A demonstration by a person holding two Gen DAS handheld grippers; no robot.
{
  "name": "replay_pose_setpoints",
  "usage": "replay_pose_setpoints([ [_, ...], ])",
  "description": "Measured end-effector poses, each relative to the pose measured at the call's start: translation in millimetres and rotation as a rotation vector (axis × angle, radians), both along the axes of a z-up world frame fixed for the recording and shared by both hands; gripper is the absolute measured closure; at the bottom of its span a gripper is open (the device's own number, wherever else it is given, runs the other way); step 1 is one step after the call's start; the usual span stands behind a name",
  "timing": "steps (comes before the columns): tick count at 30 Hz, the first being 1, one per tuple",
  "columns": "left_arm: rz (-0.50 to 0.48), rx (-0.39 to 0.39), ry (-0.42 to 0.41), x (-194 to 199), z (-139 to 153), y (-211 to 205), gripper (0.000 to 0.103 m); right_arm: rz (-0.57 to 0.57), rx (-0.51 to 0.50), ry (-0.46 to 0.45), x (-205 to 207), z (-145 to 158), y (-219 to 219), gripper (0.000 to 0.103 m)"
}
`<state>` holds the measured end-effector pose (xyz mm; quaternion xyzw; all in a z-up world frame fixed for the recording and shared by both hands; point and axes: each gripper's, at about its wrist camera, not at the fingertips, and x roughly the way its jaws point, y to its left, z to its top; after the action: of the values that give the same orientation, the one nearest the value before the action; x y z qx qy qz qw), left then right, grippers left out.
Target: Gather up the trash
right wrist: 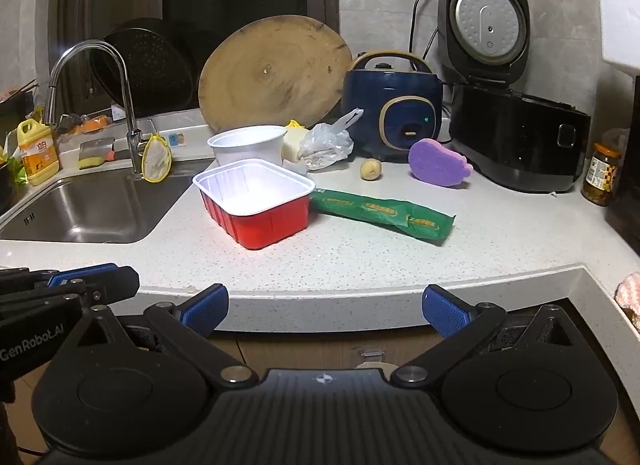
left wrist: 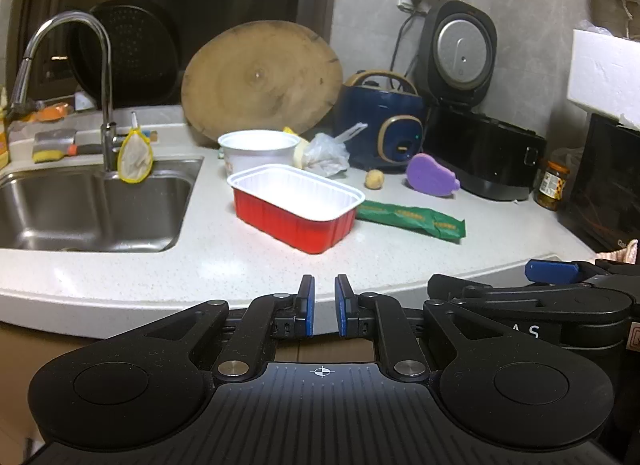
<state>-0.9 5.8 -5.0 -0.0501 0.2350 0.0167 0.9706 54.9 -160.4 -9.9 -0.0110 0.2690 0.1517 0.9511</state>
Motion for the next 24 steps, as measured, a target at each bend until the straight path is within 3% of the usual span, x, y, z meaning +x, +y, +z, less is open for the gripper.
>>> replay_pose_setpoints([
  [24,-0.003,-0.006,0.008,-2.8,-2.0,-4.0,0.088,0.003,-0.007,-0.001,-4.7,-2.3,-1.3,0.0],
])
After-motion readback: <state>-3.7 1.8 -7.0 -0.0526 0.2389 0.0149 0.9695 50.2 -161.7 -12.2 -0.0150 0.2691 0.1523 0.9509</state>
